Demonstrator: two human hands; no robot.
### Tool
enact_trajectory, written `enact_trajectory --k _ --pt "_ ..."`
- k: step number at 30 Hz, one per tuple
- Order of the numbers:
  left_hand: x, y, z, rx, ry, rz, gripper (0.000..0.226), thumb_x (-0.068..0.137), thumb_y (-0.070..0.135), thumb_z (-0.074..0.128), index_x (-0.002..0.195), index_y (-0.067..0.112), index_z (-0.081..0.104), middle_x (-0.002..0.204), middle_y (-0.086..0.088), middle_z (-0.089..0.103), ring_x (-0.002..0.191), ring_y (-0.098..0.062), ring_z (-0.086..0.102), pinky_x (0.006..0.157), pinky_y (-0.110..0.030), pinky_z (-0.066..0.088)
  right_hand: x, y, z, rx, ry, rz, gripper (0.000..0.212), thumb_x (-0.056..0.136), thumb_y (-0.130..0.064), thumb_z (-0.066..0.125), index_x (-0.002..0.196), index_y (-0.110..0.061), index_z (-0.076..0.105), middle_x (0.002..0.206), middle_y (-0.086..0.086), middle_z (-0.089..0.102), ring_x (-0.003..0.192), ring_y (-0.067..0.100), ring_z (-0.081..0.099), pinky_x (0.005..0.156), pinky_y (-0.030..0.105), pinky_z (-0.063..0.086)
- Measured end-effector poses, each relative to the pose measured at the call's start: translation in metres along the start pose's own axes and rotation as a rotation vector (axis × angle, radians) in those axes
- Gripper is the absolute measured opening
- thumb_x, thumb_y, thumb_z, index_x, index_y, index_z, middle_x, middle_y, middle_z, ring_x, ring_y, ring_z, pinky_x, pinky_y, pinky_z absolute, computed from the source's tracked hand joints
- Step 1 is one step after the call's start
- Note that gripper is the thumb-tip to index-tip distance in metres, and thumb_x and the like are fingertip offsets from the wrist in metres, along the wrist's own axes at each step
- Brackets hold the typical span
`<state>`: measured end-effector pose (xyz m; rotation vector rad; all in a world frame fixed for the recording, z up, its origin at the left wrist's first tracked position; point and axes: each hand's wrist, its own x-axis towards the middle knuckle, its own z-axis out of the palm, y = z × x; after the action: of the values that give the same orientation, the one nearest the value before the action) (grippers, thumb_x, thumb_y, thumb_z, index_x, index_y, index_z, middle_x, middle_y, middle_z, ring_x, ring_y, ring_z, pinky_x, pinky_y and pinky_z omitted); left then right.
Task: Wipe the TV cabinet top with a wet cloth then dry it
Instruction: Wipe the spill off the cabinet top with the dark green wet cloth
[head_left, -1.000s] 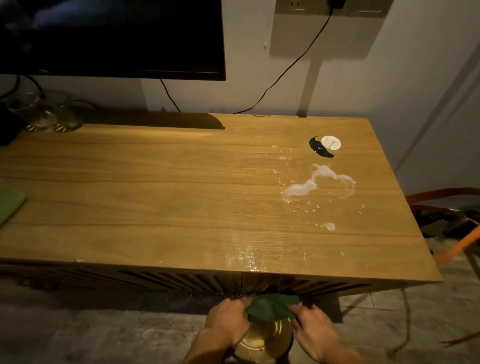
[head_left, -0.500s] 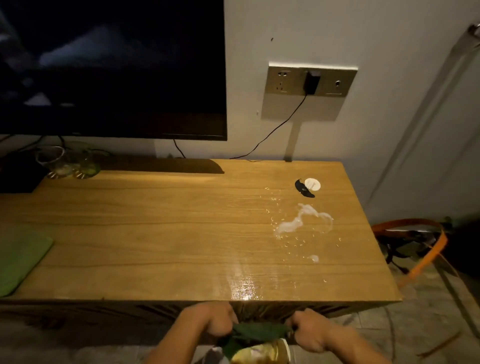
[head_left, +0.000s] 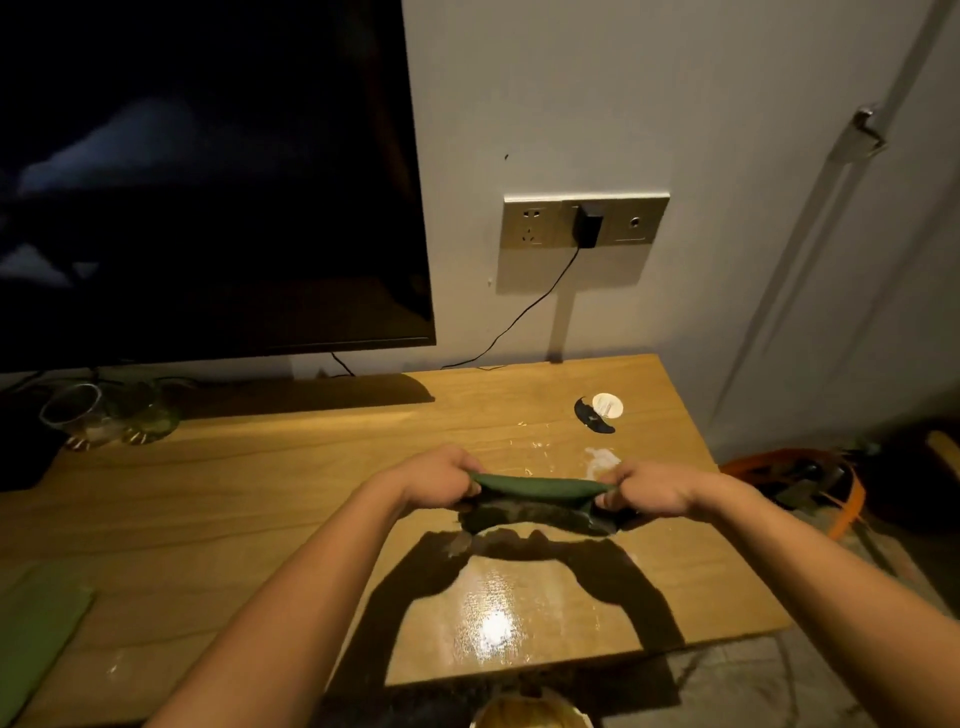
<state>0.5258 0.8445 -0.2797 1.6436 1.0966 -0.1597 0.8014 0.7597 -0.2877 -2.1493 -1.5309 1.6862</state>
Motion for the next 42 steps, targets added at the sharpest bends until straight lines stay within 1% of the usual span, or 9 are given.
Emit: enact_trajectory --k 9,13,16,20,23,26,30,34,42 --pt "0.11 0.046 -0.048 0.035 0.329 0.055 0.033 0.096 0.005 0.047 0.114 0.021 0.07 0.104 -0.004 0.067 0.1 -0.02 0.06 0.084 -0.038 0.051 0.085 -0.032 -0.12 -0.272 0.222 -0.133 0.023 0.096 -0.022 0.053 0.098 -0.007 0.071 0.095 0.018 0.07 0.085 0.029 0.062 0.082 0.043 0.05" --pt "0.169 0.052 -0.062 0.05 0.468 0.012 0.035 0.097 0.006 0.047 0.122 0.021 0.067 0.113 -0.007 0.067 0.107 -0.023 0.059 0.093 -0.039 0.05 0.143 -0.034 -0.164 -0.374 0.291 -0.244 0.021 0.097 -0.025 0.053 0.08 -0.022 0.066 0.077 -0.001 0.062 0.076 0.018 0.055 0.058 0.028 0.036" --pt "0.21 0.049 -0.069 0.048 0.562 0.029 0.033 0.098 0.009 0.049 0.123 0.023 0.066 0.112 -0.003 0.066 0.104 -0.018 0.059 0.088 -0.033 0.049 0.189 -0.028 -0.188 -0.347 0.326 -0.316 0.02 0.098 -0.026 0.05 0.104 -0.023 0.069 0.082 -0.001 0.063 0.076 0.013 0.054 0.059 0.026 0.037" --pt "0.247 0.03 -0.061 0.048 0.675 0.012 0.033 0.096 0.011 0.05 0.119 0.027 0.067 0.098 -0.001 0.07 0.08 -0.016 0.065 0.064 -0.026 0.054 0.241 -0.014 -0.197 -0.346 0.33 -0.375 0.031 0.099 -0.027 0.047 0.124 -0.023 0.065 0.095 0.0 0.066 0.078 0.013 0.056 0.062 0.026 0.04" --pt "0.271 0.008 -0.045 0.023 0.69 -0.074 0.032 0.095 0.012 0.051 0.119 0.024 0.068 0.096 -0.007 0.073 0.081 -0.023 0.067 0.071 -0.032 0.052 0.272 0.002 -0.183 -0.35 0.277 -0.376 0.037 0.099 -0.031 0.048 0.135 -0.026 0.058 0.118 0.002 0.067 0.096 0.019 0.059 0.085 0.032 0.049" --pt "0.287 -0.012 -0.033 -0.024 0.678 -0.147 0.03 0.095 0.014 0.052 0.121 0.022 0.067 0.098 -0.005 0.073 0.075 -0.017 0.065 0.067 -0.028 0.05 0.293 0.015 -0.166 -0.372 0.225 -0.391 0.044 0.099 -0.032 0.048 0.143 -0.028 0.048 0.15 0.004 0.045 0.135 0.026 0.042 0.113 0.034 0.027" --pt "0.302 -0.022 -0.029 -0.008 0.641 -0.101 0.035 0.098 0.021 0.051 0.13 0.031 0.061 0.133 0.006 0.062 0.114 -0.016 0.059 0.098 -0.03 0.045 0.313 0.026 -0.156 -0.395 0.192 -0.454 0.047 0.101 -0.031 0.044 0.148 -0.027 0.04 0.157 -0.002 0.031 0.146 0.017 0.024 0.114 0.026 0.013" --pt "0.31 -0.034 -0.028 0.092 0.567 -0.093 0.042 0.098 0.025 0.05 0.139 0.034 0.054 0.151 -0.002 0.045 0.141 -0.02 0.039 0.117 -0.033 0.026 0.322 0.037 -0.148 -0.511 0.21 -0.459 0.049 0.103 -0.032 0.038 0.151 -0.024 0.034 0.158 -0.005 0.027 0.147 0.012 0.02 0.114 0.023 0.011" --pt "0.31 -0.053 -0.02 0.143 0.572 -0.034 0.041 0.099 0.021 0.046 0.136 0.031 0.057 0.152 0.002 0.044 0.144 -0.015 0.032 0.119 -0.025 0.013 0.308 0.037 -0.131 -0.641 0.296 -0.423 0.049 0.102 -0.033 0.035 0.151 -0.025 0.035 0.157 0.003 0.031 0.138 0.027 0.04 0.113 0.033 0.026"
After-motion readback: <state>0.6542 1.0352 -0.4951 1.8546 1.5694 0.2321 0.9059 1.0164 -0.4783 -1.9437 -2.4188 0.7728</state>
